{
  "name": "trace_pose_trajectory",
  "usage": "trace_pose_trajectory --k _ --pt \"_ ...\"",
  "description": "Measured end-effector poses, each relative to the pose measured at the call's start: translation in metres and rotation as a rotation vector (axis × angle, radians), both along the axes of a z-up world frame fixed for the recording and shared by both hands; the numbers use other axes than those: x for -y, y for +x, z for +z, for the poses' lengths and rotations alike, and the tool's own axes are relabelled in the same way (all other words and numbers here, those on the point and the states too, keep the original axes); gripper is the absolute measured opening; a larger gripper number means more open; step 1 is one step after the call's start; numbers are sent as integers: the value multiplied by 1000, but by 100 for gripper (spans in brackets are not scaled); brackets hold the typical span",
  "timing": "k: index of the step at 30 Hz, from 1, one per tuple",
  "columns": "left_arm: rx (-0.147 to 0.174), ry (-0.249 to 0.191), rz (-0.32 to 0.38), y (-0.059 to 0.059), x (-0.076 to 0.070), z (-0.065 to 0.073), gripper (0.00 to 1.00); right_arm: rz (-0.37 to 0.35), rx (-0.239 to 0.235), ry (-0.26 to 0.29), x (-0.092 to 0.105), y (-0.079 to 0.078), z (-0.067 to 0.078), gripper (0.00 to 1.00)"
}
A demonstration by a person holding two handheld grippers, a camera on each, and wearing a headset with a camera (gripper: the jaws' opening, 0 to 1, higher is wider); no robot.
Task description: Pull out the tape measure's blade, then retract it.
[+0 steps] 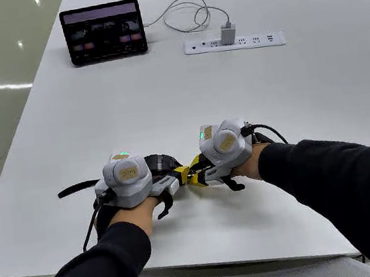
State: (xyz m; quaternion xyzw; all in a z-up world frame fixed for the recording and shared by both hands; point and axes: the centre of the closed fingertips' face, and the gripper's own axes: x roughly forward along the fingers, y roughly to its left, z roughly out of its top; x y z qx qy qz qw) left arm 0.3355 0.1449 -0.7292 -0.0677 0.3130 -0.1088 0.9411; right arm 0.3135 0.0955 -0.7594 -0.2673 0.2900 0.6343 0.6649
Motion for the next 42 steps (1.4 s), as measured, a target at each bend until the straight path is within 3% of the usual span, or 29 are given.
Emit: trace_pose_trajectory --k 42 --pt "2 -1 -4 -1 1 0 62 -15 2 22 -3 1 0 11"
